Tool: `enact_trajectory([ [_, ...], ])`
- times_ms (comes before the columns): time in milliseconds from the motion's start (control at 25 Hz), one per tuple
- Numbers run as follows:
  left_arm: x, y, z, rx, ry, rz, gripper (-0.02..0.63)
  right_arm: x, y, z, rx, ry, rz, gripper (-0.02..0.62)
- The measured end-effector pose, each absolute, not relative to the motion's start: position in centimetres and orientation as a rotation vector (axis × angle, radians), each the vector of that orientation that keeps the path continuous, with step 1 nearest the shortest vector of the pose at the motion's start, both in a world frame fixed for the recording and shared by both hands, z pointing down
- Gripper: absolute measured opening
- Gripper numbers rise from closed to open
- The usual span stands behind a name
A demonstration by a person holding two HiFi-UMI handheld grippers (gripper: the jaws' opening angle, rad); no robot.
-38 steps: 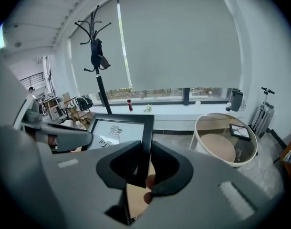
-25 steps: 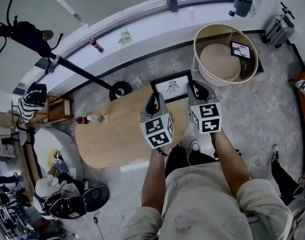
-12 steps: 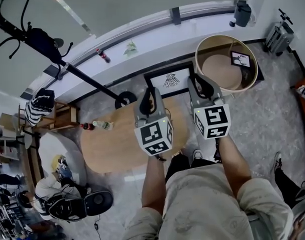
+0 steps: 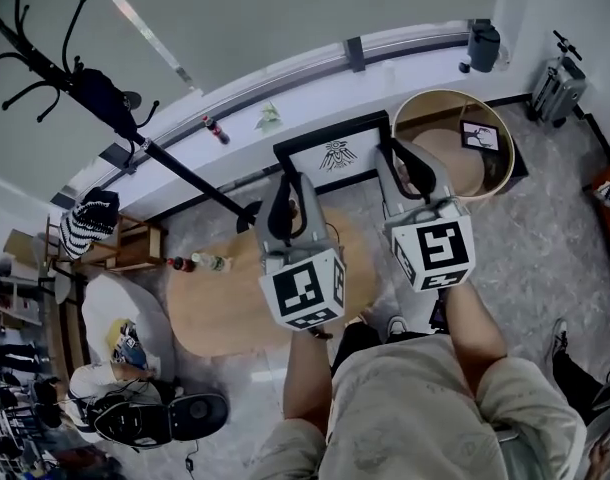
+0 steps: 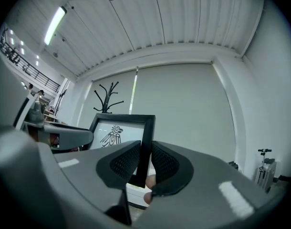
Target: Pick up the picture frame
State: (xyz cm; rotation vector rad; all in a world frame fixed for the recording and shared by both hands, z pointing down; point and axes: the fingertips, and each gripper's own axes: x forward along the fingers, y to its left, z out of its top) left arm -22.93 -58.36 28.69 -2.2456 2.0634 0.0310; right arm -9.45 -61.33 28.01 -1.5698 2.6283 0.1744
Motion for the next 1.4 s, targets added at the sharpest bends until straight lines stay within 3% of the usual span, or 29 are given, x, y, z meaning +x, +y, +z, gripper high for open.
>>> enact_trajectory([
  [520, -22.5, -54.8, 23.8, -2.086, 1.999, 0.098, 0.08, -9.2, -58.3, 23.4, -1.475, 2.533, 0.314, 0.072],
  [1400, -21.1, -53.7, 22.5, -2.007, 1.988, 0.107, 0.081, -8.0, -57.7, 22.5, -1.428, 2.497, 0.35, 0.074],
])
